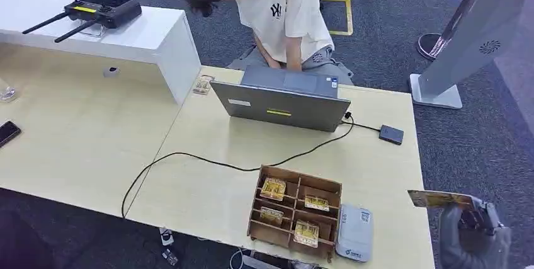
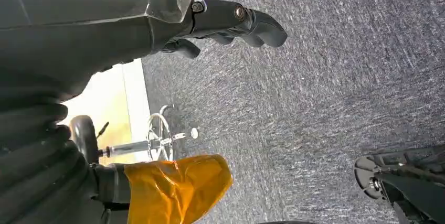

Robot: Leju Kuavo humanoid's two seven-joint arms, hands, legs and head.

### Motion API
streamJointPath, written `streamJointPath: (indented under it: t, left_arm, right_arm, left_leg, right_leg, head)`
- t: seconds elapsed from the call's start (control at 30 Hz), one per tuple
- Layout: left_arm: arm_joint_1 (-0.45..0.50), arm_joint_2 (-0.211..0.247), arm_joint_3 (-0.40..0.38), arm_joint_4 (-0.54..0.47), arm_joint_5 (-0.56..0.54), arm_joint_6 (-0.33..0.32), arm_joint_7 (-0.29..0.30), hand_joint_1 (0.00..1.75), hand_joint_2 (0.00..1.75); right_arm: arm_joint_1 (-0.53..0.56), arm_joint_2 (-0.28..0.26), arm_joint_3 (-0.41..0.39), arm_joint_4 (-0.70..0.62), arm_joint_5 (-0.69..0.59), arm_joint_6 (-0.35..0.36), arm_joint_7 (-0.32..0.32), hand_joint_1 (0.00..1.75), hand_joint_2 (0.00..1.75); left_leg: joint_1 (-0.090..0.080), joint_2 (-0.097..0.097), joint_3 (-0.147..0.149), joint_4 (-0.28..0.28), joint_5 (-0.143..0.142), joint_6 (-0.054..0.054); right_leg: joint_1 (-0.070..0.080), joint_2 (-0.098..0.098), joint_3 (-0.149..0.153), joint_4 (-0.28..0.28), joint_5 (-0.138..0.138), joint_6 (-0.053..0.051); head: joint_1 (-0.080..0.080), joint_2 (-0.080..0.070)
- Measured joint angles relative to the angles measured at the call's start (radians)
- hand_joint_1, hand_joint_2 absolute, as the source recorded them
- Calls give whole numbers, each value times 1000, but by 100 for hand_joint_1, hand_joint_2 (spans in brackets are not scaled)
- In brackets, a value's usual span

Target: Pass the card to the sensor for recognition and then transmit it.

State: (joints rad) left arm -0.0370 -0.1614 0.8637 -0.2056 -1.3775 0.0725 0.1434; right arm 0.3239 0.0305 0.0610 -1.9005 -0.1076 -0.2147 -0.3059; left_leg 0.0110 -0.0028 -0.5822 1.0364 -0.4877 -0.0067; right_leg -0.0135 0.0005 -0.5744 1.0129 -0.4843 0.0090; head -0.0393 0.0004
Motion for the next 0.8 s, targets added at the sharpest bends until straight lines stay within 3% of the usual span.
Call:
streamJointPath:
  t: [0.3, 0.8]
  left_arm:
    - [0, 2, 10, 0, 13, 6, 0, 0, 175]
    - [0, 5, 23, 0, 30, 11, 0, 0, 175]
  right_arm:
    - [42, -27, -9, 18, -29, 33, 64, 175, 175]
    - [48, -83, 55, 79, -49, 16, 94, 175, 175]
  left_leg:
    - [0, 0, 0, 0, 0, 0]
    - [0, 0, 0, 0, 0, 0]
  right_leg:
    - [0, 0, 0, 0, 0, 0]
    - [0, 0, 0, 0, 0, 0]
  head:
    - [0, 0]
    - [0, 0]
